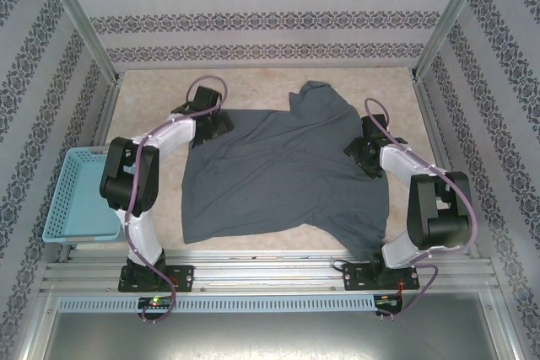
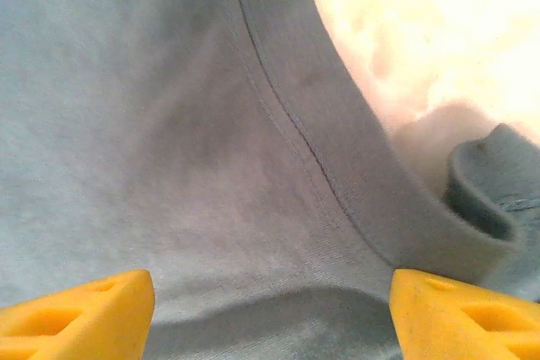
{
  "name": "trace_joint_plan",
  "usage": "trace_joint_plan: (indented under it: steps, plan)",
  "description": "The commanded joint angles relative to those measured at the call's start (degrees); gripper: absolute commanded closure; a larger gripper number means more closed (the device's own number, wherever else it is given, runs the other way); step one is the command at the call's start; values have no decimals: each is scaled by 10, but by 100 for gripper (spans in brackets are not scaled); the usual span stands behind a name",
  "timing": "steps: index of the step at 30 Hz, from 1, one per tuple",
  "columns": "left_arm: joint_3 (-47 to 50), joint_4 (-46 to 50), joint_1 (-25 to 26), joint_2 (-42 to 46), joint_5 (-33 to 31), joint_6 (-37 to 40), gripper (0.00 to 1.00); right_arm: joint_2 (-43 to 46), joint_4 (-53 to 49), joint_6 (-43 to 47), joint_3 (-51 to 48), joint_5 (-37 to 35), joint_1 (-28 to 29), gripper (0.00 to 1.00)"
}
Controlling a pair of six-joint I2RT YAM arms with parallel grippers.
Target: Fold the inside-out t-shirt
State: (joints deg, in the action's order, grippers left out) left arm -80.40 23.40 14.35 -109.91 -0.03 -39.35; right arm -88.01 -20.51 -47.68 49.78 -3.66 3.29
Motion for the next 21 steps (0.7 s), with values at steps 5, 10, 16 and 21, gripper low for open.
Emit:
trace_joint_plan:
  steps: [5,10,16,21]
  plan:
    - [-226,126,-23,-142,-109,70,20,15,-17,74,63,-56,54,26]
    - [-375,194,-25,-238,-137,97,22,-38,-24,122,136,-40,80,26]
    - [-486,256,-30,-317,-155,118,30,-117,-35,149,211,-6,95,26]
    - [-488,260,-45,-333,-145,117,39,-180,-48,166,273,-1,98,26]
